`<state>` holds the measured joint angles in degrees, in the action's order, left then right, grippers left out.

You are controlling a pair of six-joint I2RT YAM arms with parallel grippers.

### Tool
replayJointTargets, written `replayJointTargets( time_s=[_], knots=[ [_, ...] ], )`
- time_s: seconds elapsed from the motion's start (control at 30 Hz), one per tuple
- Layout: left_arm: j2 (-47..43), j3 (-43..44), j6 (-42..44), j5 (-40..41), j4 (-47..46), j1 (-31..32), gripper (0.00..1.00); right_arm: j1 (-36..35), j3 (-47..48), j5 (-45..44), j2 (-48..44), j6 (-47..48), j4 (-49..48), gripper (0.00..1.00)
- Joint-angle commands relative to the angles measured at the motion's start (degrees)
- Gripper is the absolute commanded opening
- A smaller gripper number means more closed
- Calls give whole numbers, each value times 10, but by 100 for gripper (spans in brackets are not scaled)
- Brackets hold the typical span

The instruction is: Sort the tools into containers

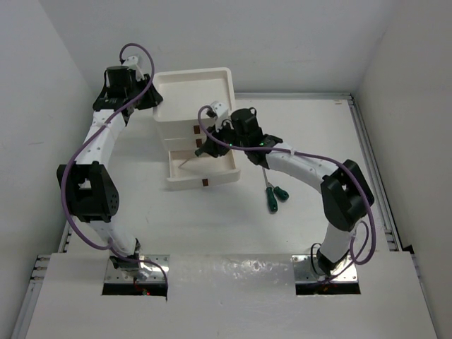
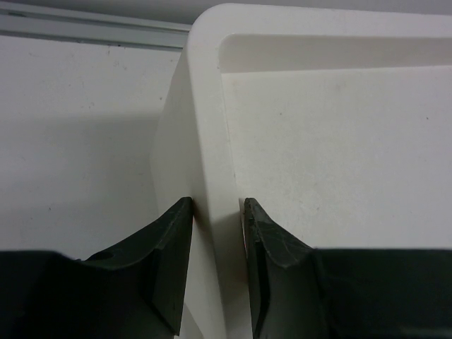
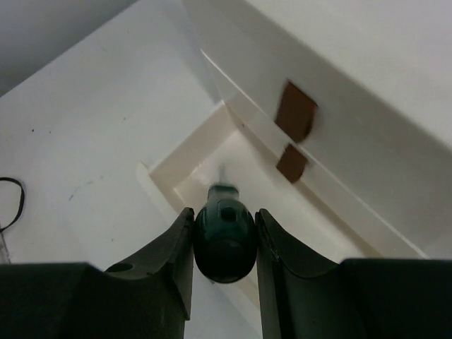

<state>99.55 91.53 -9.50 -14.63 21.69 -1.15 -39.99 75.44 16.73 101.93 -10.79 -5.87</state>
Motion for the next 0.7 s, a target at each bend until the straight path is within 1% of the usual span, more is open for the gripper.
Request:
replayJointTargets(
  time_s=[0.0, 0.03, 0.07, 0.1, 0.13, 0.2, 0.23, 0.27, 0.33, 0.37, 0.4, 0.43, 0.5, 0.53, 0.57, 0.6, 0.63, 0.67],
  knots=[
    [20, -10, 18, 3, 49, 5, 0, 34, -20, 17, -4, -26, -20, 7],
    [21, -9, 18, 3, 49, 5, 0, 40, -34, 18, -4, -23, -11, 11],
    [21, -9, 18, 3, 49, 5, 0, 46, -37, 18, -4, -19, 19, 19],
    [21, -8, 18, 3, 49, 5, 0, 56, -40, 8, -4, -8, 39, 48],
    [22, -8, 18, 3, 50, 5, 0, 58, -34, -3, -2, 0, 94, 65],
    [22, -6, 18, 3, 50, 5, 0, 59, -10, -34, -1, 31, 151, 84],
    [22, -6, 18, 2, 50, 6, 0, 59, -3, -44, -5, 41, 195, 87],
    [21, -6, 19, 4, 50, 6, 0, 59, 1, -56, -12, 58, 210, 91],
    [22, -6, 19, 4, 49, 6, 0, 58, -4, -96, -50, 71, 226, 94],
    [23, -6, 19, 4, 50, 5, 0, 58, -8, -114, -66, 78, 227, 99],
    [24, -3, 19, 4, 51, 6, 0, 58, -18, -128, -82, 81, 227, 99],
    [24, -2, 19, 2, 52, 6, 0, 58, -24, -164, -112, 84, 233, 99],
    [25, 1, 20, 3, 55, 5, 0, 59, -39, -209, -134, 86, 246, 99],
    [24, 1, 20, 2, 55, 5, 0, 61, -43, -252, -141, 85, 269, 99],
    [22, 2, 20, 3, 55, 5, 0, 66, -48, -266, -146, 78, 284, 97],
    [22, 1, 22, 3, 56, 5, 0, 72, -55, -268, -144, 72, 322, 86],
    [21, 1, 23, 4, 56, 5, 0, 93, -57, -254, -140, 61, 342, 40],
    [21, 1, 24, 4, 56, 6, 0, 105, -60, -246, -130, 28, 361, 25]
  ],
)
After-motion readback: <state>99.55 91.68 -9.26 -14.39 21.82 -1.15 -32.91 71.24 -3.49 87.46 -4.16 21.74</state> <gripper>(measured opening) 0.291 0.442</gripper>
